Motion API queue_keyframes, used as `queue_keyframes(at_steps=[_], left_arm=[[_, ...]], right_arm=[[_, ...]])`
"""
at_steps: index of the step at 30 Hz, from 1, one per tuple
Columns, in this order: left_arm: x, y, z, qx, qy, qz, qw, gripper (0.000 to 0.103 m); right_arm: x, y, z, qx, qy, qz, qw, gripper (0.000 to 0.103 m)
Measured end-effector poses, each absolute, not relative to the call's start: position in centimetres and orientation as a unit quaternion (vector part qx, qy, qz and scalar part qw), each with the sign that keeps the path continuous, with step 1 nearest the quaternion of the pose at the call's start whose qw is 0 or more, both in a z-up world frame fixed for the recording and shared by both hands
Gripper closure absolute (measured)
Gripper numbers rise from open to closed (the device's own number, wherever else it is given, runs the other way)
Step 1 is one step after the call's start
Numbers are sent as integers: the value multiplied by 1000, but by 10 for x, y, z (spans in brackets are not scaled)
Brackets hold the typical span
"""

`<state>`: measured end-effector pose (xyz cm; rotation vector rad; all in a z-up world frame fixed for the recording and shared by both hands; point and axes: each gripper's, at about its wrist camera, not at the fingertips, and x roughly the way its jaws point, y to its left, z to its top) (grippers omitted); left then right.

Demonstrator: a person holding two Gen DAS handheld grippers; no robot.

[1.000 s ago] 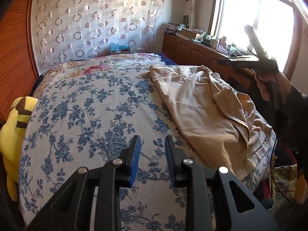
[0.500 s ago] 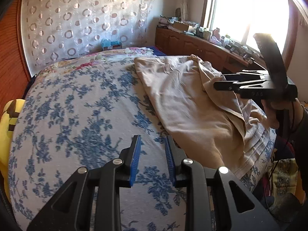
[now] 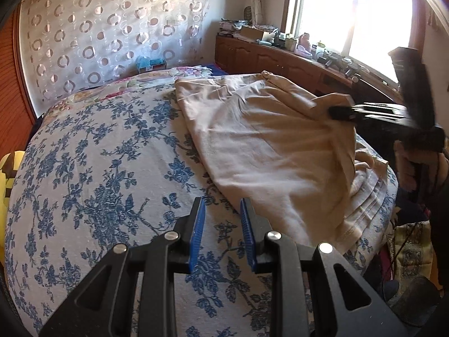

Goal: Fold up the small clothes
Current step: 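Grasp the folded shirt's edge again with the right gripper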

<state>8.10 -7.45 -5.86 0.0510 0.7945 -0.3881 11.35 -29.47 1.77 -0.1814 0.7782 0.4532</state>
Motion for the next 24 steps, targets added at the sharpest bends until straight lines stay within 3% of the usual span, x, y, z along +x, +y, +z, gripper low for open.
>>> queue_keyframes(at_steps=[7,8,11,22,23,24], left_arm=[[79,-85,-56,30,383,-197,902,78],[79,-87,-56,31,383,-199,901,78],[78,-93,-55,32,382,-204,901,78],[79,-108,-61,44,390,-213,895,78],[78,-108,-61,45,390,-212,895,78],[78,-107,-61,45,389,-213,895,78]], right_arm=[[71,-352,31,-41,360,152,920,98],[68,-357,28,-40,364,149,919,91],[63,-364,21,-45,374,122,918,46],[80,-352,40,-25,340,143,929,47],[81,-352,38,-25,343,144,928,64],[82,-351,35,-26,349,151,924,94]])
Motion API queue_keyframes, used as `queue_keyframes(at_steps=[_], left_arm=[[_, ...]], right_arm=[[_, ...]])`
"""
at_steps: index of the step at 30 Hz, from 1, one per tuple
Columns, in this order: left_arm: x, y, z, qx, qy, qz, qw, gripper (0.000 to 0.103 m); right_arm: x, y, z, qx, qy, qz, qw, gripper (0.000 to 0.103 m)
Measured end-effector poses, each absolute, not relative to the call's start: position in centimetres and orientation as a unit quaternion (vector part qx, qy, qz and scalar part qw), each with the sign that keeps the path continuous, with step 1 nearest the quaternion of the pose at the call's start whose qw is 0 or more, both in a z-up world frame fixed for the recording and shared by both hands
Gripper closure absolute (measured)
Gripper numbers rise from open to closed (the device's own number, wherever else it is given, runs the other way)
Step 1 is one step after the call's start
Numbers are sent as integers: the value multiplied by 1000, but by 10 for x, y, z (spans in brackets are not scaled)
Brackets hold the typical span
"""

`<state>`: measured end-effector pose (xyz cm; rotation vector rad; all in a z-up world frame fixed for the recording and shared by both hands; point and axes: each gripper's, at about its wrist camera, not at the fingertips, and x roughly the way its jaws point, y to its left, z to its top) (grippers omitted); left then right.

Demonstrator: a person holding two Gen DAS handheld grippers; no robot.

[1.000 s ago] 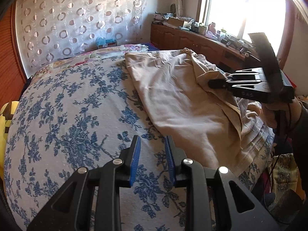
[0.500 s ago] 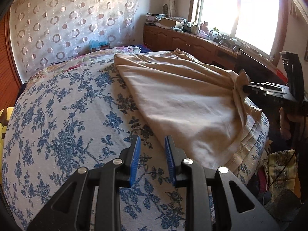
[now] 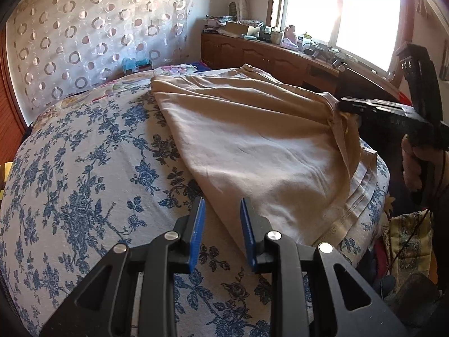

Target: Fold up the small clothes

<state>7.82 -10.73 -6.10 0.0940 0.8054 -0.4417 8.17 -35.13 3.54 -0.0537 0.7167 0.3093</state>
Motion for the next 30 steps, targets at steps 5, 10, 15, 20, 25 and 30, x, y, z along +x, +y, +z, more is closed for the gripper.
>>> queue_keyframes(at_steps=[5,10,15,20,25,30], left_arm=[[77,-108,-60,41,386,-216,896,78],[75,-113,-61,45,386,-219,895,78],[72,-111,-56,34,379,-228,896,78],[73,-112,-57,33,382,-231,894,76],[77,-115,-66,34,401,-229,886,71],[77,-117,-71,37,410,-230,882,71]], right_arm=[[54,-366,38,-32,356,155,921,101],[32,-386,32,-31,374,137,917,101],[25,-386,14,-49,406,143,901,101],[26,-388,9,-52,416,136,898,101],[26,-390,20,-47,393,123,910,69],[31,-386,31,-29,362,123,924,44]])
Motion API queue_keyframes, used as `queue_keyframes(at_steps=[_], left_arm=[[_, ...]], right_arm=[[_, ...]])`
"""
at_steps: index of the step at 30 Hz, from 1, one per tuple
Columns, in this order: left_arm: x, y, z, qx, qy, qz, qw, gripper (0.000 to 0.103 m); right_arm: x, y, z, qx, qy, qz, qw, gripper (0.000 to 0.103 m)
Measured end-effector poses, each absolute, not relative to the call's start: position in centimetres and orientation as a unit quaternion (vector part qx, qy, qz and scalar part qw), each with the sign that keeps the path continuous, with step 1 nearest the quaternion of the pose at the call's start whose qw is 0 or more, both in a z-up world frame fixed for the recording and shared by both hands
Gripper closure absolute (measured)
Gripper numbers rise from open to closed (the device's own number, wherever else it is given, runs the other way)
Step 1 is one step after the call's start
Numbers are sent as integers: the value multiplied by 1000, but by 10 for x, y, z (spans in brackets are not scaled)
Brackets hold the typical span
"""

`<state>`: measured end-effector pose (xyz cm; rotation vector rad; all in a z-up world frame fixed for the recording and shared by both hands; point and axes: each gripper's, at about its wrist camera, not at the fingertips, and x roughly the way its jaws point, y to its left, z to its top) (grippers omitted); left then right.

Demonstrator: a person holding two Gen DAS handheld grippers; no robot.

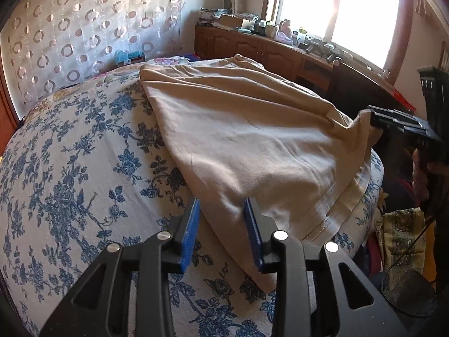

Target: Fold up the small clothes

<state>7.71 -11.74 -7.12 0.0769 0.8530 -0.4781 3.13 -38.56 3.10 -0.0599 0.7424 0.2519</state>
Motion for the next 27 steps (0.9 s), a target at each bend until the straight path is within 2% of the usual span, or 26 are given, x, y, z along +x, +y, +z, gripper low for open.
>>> queue_keyframes(at_steps=[10,18,27], left_arm=[[74,-119,-82,42,422,-230,876,71],[73,-121,-81,45,418,-229,878,71],[66,-118,-81,44,415,-229,879,71]], right_arm=[[43,-371,34,-10,342,146,928,43],[29,-367,64,-5,298,155,942,35],[48,-372,17,-22,395,122,910,35]])
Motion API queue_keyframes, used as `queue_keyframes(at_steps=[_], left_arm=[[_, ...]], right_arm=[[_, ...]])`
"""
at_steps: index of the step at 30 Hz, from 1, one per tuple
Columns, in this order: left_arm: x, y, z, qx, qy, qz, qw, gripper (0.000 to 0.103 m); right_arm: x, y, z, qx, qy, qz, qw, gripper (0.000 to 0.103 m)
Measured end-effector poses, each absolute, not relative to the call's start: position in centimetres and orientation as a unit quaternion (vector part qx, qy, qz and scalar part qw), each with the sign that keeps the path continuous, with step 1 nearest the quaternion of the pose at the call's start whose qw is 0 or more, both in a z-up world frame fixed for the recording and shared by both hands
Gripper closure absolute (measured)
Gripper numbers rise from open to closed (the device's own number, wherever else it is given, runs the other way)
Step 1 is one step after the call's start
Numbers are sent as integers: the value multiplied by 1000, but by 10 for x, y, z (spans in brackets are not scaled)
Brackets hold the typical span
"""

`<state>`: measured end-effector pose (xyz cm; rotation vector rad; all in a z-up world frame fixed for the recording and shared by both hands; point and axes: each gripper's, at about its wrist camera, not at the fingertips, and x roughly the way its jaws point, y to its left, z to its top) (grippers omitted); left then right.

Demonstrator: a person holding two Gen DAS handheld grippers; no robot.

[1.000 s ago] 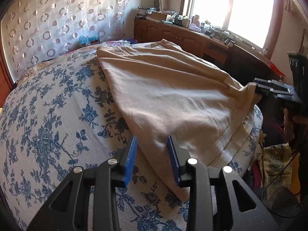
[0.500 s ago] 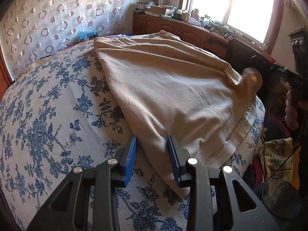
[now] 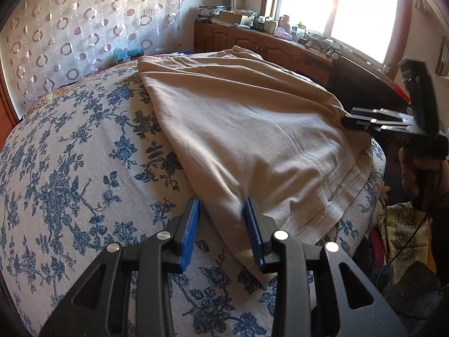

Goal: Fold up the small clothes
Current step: 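Grasp the shirt bundle's edge with the left gripper while the right gripper grasps it too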

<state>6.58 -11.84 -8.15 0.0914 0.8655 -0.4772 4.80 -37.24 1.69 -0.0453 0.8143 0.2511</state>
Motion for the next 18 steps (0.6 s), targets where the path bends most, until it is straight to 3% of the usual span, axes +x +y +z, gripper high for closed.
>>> queue_keyframes(at_steps=[10,13,15,18], left_arm=[[51,-123,-82,31,416,-264,870,72],[52,-122,-82,27,415,-267,869,91],[53,-119,-81,15,412,-272,869,99],[53,-111,-67,-11,389,-277,878,100]], right_arm=[[36,-388,-1,-32,435,121,892,38],[35,-384,-1,-31,436,139,889,66],[34,-380,0,-30,436,155,886,92],[35,-373,-1,-23,432,170,886,99]])
